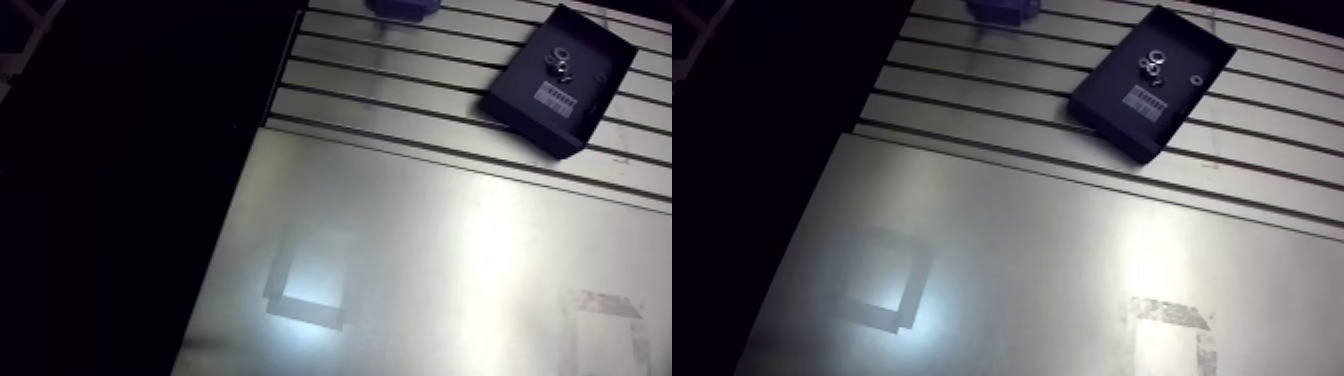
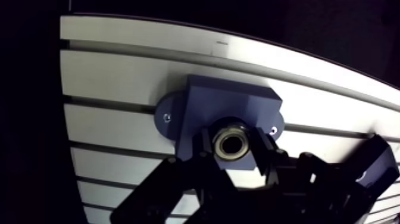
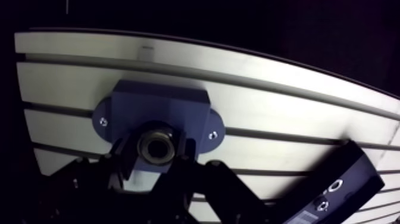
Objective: Pick up the bearing and press it into the housing until flush.
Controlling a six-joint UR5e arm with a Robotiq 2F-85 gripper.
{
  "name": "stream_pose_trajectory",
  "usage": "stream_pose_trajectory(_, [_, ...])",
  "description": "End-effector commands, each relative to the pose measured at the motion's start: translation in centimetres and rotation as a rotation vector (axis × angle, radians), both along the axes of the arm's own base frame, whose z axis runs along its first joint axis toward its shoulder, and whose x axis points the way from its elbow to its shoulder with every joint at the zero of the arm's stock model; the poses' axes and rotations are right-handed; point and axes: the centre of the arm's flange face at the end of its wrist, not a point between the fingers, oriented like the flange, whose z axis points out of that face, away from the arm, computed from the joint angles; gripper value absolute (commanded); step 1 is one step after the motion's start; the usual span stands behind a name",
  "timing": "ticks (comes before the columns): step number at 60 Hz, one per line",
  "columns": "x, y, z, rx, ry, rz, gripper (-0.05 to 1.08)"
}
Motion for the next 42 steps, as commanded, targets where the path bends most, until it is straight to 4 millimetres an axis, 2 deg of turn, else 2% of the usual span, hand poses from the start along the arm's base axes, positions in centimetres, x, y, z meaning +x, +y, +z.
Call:
stream_pose_trajectory(1, [0.05,-0.03,-0.05,0.000,0.000,0.000,0.67])
stream_pose_trajectory(42, [0.01,-0.07,0.21,-0.006,0.006,0.001,0.67])
